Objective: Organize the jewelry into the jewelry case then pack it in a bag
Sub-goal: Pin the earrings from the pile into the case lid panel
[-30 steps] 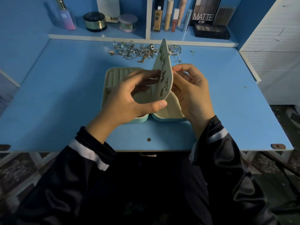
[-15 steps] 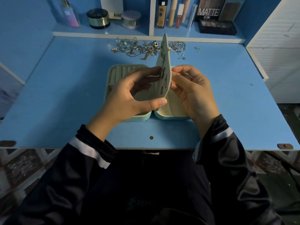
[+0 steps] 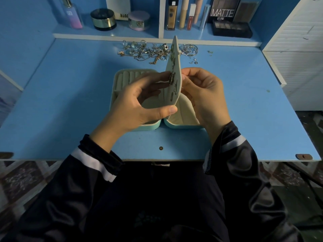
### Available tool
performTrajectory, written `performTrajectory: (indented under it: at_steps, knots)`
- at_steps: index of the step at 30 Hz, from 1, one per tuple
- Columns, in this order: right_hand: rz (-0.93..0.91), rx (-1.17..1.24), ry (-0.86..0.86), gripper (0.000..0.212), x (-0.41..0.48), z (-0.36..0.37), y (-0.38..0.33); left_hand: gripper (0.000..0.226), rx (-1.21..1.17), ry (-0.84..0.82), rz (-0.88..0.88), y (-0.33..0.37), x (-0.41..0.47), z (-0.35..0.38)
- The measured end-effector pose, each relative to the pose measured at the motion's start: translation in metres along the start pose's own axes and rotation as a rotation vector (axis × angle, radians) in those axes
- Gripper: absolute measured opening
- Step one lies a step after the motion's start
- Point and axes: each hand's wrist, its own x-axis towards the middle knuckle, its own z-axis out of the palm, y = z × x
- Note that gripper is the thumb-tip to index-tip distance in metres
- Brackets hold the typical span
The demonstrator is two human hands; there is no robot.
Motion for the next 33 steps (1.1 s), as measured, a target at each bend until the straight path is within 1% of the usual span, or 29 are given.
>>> performTrajectory:
  at_steps: [12, 17, 23, 27, 33]
  knots:
    - [-0.047, -0.068, 0.026, 0.007, -0.0004, 0.0043, -0.0026, 0.069, 0.0, 0.014, -0.003, -0.0021, -0.0004, 0.0004]
    - [-0.095, -0.131, 0.034, 0.004, -0.001, 0.0055, -0.0054, 0.071, 0.005, 0.012, -0.014, -0.0022, -0.0004, -0.0009]
    - [-0.16, -0.226, 0.026, 0.006, -0.0021, 0.0066, -0.0065, 0.068, 0.0, 0.014, -0.012, -0.0019, -0.0006, -0.0014]
    - [-0.188, -0.276, 0.028, 0.003, -0.0018, 0.0059, -0.0059, 0.07, 0.02, 0.02, 0.007, -0.0018, -0.0007, -0.0005]
    - [-0.217, -0.303, 0.013, 0.009, -0.0024, 0.0066, -0.0065, 0.071, 0.014, 0.021, 0.017, -0.0026, -0.0004, -0.0003]
